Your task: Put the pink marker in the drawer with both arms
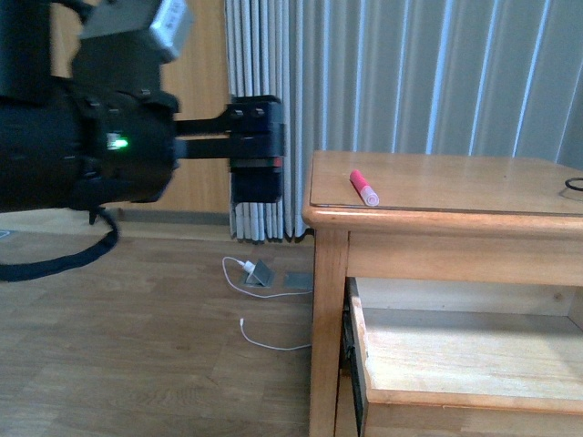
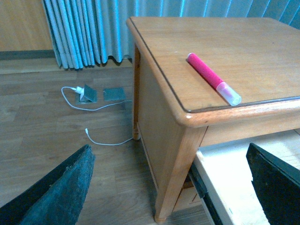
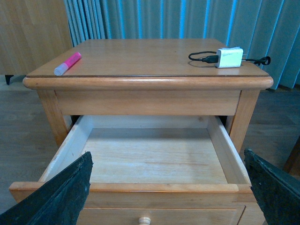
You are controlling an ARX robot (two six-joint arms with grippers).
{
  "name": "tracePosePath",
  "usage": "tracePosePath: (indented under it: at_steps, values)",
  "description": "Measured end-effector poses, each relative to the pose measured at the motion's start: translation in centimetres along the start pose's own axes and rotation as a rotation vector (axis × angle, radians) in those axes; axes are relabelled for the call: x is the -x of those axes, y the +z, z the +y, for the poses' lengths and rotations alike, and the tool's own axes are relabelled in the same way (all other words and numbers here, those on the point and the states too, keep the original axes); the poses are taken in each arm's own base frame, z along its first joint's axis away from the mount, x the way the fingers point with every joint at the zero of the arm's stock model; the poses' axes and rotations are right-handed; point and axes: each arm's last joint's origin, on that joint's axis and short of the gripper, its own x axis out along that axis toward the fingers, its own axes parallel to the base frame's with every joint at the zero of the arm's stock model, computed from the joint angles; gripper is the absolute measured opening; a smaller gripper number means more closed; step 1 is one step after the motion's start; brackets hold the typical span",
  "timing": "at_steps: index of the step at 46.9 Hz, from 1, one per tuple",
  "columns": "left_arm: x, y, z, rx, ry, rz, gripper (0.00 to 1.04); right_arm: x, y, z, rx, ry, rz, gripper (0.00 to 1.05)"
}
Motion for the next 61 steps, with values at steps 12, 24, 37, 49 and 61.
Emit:
tracePosePath:
  at_steps: [12, 24, 37, 49, 61]
  values:
    - [-8.1, 1.5, -3.6, -0.012, -0.039, 0.035, 0.99, 0.0, 0.0, 0.0, 0.0, 0.0, 0.0, 0.96]
    - [-14.4, 2.3, -6.9, 0.003, -0.075, 0.087, 0.99, 0.0, 0.0, 0.0, 0.0, 0.0, 0.0, 0.96]
    - [-18.8, 1.0, -9.7, -0.025, -0.047, 0.254, 0.99, 0.0, 0.0, 0.0, 0.0, 0.0, 0.0, 0.96]
    - [-19.0, 1.1, -9.8, -0.054, -0.041, 0.302, 0.99, 0.0, 0.0, 0.0, 0.0, 0.0, 0.0, 0.96]
    - [-19.0, 1.0, -9.3, -0.082, -0.018, 0.315, 0.61, 0.0, 0.0, 0.0, 0.0, 0.0, 0.0, 0.96]
